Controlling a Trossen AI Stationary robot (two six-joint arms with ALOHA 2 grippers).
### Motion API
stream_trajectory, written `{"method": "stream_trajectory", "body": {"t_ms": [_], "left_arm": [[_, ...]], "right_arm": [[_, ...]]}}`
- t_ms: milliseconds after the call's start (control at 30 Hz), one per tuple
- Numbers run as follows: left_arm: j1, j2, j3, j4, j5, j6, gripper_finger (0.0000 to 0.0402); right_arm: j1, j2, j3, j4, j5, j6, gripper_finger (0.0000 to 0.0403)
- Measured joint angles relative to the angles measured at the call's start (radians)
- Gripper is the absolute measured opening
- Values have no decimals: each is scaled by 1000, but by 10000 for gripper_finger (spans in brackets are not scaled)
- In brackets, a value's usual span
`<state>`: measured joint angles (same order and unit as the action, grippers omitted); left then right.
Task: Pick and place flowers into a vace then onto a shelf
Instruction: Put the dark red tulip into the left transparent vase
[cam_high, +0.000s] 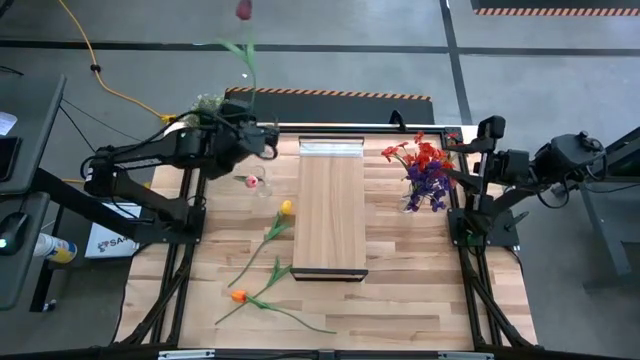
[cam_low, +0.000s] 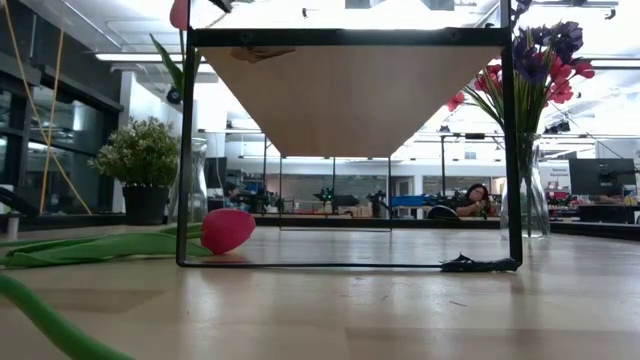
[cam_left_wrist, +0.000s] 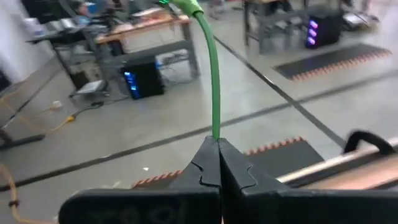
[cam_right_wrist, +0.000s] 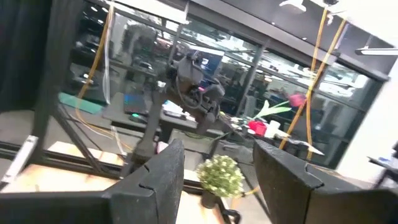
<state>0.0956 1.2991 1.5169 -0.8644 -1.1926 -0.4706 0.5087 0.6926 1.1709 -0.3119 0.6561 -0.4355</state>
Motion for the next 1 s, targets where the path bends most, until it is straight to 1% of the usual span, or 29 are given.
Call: {"method": "stream_trajectory", "body": {"t_ms": [67,167,233,300,433,733,833,1000], "left_arm": [[51,0,-27,141,87,137,21],[144,0,-64,370,259,321,21],[210,0,-82,487,365,394,21],[272,0,-90,555,455,422,21],[376,0,-91,590,657,462,21],[533,0,-92,638,1016,487,21],[579,0,-92,638,1101,486,21],[639,0,-92,639,1240,473,21]], "right_arm": [[0,0,0,1,31,-19,181],[0,0,0,2,69,-30,181],[0,0,0,2,87,-29,181],[0,0,0,2,98,-29,181],[0,0,0,2,134,-29,181],[0,0,0,2,246,-44,181],[0,0,0,4,266,-40,181],[0,0,0,44,265,-39,181]]}}
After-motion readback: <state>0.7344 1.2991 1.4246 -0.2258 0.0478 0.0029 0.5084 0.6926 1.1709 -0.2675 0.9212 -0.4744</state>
